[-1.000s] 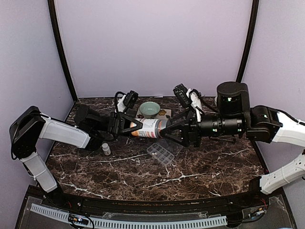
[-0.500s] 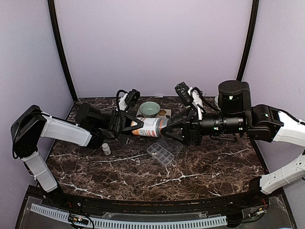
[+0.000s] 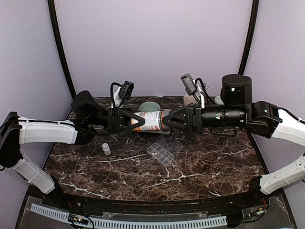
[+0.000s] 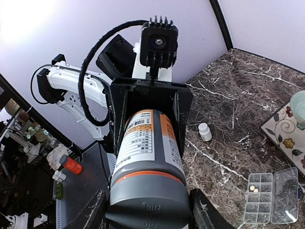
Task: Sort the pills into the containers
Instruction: Screw the lid of the pill bottle onto the pill bottle.
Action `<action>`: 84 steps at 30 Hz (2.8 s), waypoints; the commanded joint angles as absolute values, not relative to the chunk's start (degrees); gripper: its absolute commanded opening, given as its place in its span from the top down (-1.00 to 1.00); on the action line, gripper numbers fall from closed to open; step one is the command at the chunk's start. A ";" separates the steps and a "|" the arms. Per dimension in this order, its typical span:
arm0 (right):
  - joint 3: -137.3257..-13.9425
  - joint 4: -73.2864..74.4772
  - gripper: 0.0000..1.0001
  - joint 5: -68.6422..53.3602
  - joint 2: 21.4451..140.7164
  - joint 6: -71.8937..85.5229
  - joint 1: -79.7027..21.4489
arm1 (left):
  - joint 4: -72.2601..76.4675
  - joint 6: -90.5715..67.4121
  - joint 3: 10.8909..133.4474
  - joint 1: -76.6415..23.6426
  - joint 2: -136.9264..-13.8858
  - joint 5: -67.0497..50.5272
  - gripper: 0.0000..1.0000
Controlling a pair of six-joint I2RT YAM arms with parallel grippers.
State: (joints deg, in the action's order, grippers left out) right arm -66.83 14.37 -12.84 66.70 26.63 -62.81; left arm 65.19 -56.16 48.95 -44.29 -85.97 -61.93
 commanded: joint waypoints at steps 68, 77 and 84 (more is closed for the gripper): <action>-69.03 5.27 1.00 -26.45 82.34 54.18 -58.10 | 50.77 55.69 51.43 -81.47 -77.56 37.24 1.00; -69.09 6.10 1.00 -24.29 82.75 55.52 -58.10 | 82.65 81.44 50.90 -83.88 -90.13 44.42 1.00; -68.80 8.02 0.86 -19.69 79.94 52.43 -58.10 | 71.81 68.73 49.04 -83.82 -83.87 44.55 1.00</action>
State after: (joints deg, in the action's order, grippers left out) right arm -70.57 0.64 -15.42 77.95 54.70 -54.59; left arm 70.94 72.14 47.79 -81.89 -88.73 59.53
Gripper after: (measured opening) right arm 0.500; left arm 0.555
